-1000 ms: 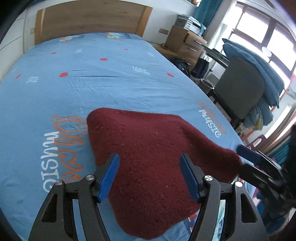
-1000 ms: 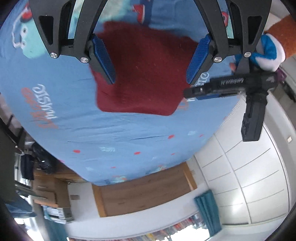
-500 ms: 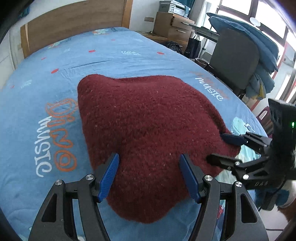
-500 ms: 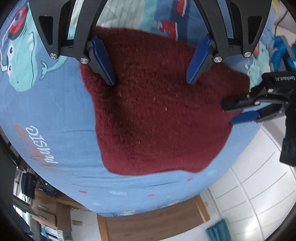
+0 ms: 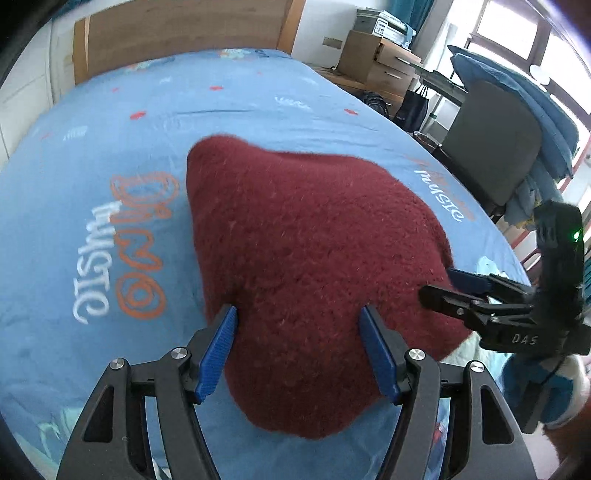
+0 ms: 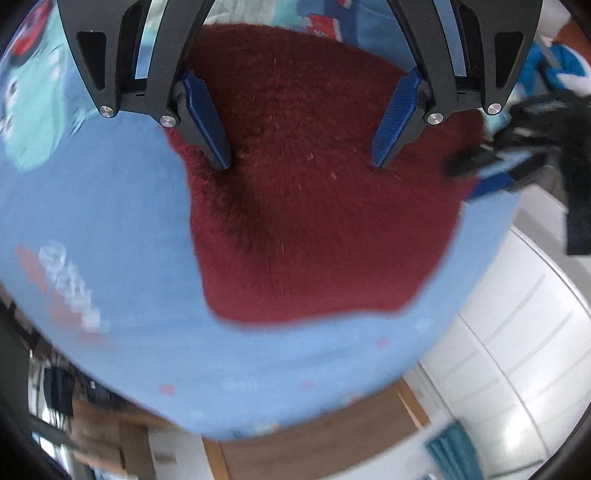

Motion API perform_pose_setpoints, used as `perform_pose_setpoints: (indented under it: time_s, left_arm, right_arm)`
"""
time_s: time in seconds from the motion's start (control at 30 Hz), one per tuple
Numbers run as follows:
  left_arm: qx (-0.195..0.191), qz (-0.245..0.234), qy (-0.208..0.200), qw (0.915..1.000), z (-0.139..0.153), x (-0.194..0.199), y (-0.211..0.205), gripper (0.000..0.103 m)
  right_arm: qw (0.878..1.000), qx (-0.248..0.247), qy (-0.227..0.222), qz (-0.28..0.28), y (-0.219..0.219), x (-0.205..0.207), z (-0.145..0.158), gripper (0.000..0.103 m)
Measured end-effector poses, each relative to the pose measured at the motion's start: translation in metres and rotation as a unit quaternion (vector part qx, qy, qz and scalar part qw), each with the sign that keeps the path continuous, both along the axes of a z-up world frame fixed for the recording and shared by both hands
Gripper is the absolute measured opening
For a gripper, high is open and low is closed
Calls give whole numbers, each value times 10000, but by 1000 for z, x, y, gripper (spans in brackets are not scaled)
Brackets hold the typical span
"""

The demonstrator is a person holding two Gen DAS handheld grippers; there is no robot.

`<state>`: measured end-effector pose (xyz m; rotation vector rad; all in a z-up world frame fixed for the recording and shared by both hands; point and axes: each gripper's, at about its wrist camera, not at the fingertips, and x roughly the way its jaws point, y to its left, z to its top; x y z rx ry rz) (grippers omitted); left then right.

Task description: Fold small clothes

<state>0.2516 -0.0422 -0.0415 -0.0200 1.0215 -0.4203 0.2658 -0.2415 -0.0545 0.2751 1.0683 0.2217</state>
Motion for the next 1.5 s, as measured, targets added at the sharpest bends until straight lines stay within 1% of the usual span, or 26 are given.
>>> perform_pose_setpoints:
  time_s: [0.07,0.17,0.3,0.4,0.47,0.5,0.57,0.63,0.7,0.73,0.77,0.8,0.87,0.9,0.93,0.97,1.0,1.03,1.07,1.13,1.17,1.2,1.3,1.37,1.43,1.5]
  left_arm:
    - [-153,46,36,9999,4,-1,8,62]
    - [-464,241,124,9986,14,6,23,62]
    - [-589,502,127,9969,22,23,38,74]
    - [-748,622,380,9945,16,39,43,76]
    - [-848,628,591,9927,7,49,43,77]
    - [-901,634,655,9917,4,52,44,78]
    - [-1125,597,808,9886,-3,58,45,80]
    - [-1395,529,1028,9834,-13,62,46,84]
    - [-1587,465,1214,9787,-21,65,47,86]
    - [-1697,450,1309,9757,-26,67,48,88]
    - [-1837,444,1408,9718,-32,70,49,89]
    - [-1972,442,1486,9680,-36,73,51,89]
    - [-2268,471,1597,9596,-42,79,52,86]
    - [-2369,489,1612,9568,-43,82,54,80]
    - [-2489,505,1606,9538,-43,84,54,74]
    - [-2582,525,1597,9513,-41,87,58,71]
    - [-2688,540,1594,9484,-39,87,65,64]
    - [-2793,531,1588,9455,-37,87,72,58]
    - [-2874,495,1566,9436,-33,87,80,56]
    - [-2902,432,1496,9442,-24,87,91,54]
    - [-2878,435,1431,9459,-17,88,98,54]
    - [-2864,444,1352,9475,-9,87,106,54]
    - [-2927,505,1105,9485,14,82,138,54]
    - [-2799,559,941,9538,29,80,162,54]
    - [-2524,668,833,9617,37,78,187,54]
    - [-2255,795,872,9671,34,75,205,55]
  right_arm:
    - [10000,74,-17,4,-3,-5,0,80]
    - [9999,131,47,28,-10,-7,12,79]
    - [9998,103,-138,-133,-25,1,33,79]
    - [9993,-102,-103,-338,-33,13,35,80]
    - [9990,3,94,-445,-42,27,25,80]
    - [9986,145,267,-429,-44,34,15,80]
    - [9969,389,544,-407,-46,39,-2,81]
    - [9928,764,829,-395,-49,46,-19,83]
    - [9887,1066,1001,-317,-51,49,-31,85]
    - [9870,1174,1062,-279,-52,53,-35,85]
    - [9830,1392,1175,-220,-53,55,-43,85]
    - [9811,1495,1212,-198,-54,56,-46,86]
    - [9767,1744,1245,-151,-58,57,-54,86]
    - [9747,1840,1261,-128,-59,58,-56,86]
    - [9732,1909,1273,-117,-59,58,-57,83]
    - [9706,2034,1284,-105,-59,59,-58,68]
    - [9658,2237,1304,-95,-57,58,-59,61]
    - [9652,2286,1262,-134,-53,57,-59,60]
    - [9665,2266,1199,-115,-51,56,-59,57]
    - [9659,2359,1062,-119,-48,53,-53,52]
    - [9665,2386,945,-87,-45,52,-47,50]
    - [9667,2417,837,-22,-39,52,-41,49]
    - [9664,2480,652,201,-14,61,-29,46]
    - [9643,2573,526,350,7,67,-21,46]
    - [9642,2570,448,470,28,75,-15,46]
    - [9651,2505,453,621,53,86,-17,46]
